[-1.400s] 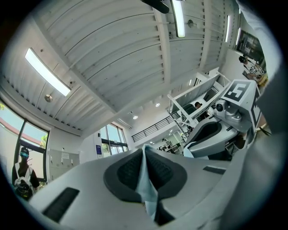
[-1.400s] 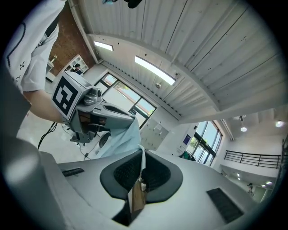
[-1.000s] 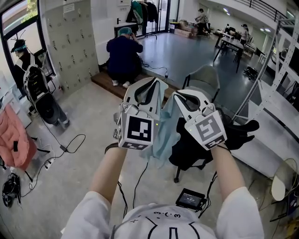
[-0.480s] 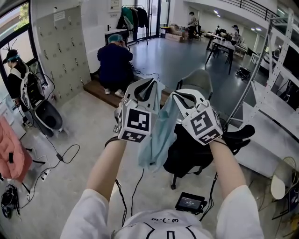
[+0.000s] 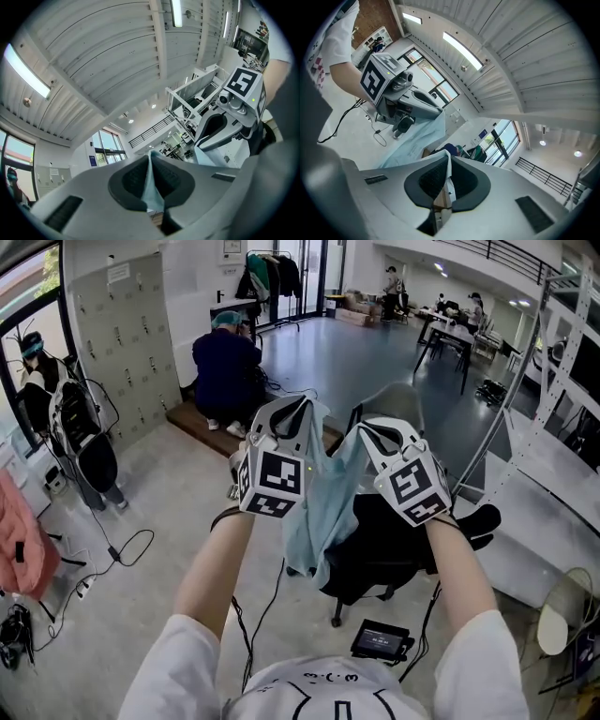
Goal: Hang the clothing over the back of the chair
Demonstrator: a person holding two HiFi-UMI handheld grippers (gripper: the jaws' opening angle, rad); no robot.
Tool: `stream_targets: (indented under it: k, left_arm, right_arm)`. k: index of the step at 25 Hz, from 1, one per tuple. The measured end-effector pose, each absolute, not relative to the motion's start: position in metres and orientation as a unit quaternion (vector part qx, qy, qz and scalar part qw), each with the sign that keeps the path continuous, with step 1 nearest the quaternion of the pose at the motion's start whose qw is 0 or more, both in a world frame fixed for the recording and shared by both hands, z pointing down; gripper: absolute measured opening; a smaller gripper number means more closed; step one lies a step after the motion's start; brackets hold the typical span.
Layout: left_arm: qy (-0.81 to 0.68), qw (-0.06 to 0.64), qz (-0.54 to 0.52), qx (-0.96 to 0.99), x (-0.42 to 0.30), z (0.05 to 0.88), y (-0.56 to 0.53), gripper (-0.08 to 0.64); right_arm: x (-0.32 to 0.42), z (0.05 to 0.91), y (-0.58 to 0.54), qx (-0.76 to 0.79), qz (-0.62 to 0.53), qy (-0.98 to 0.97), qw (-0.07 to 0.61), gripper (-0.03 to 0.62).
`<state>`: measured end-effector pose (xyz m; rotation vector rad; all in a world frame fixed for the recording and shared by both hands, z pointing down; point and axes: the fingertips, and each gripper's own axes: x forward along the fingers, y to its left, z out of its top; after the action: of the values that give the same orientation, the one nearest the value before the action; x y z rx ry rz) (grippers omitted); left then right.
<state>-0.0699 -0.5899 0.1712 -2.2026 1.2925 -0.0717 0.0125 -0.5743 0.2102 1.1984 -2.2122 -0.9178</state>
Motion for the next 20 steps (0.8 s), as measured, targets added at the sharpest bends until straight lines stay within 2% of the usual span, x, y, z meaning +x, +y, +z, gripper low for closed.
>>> stream_targets:
  k: [20]
  left_arm:
    - [0.531,0.27,-0.025,-0.803,0.035,0.178,-0.611,0.003]
  right_arm:
    - [0.209,0.204,-0.593,0.479,-0.333,-0.781,0.225,0.019]
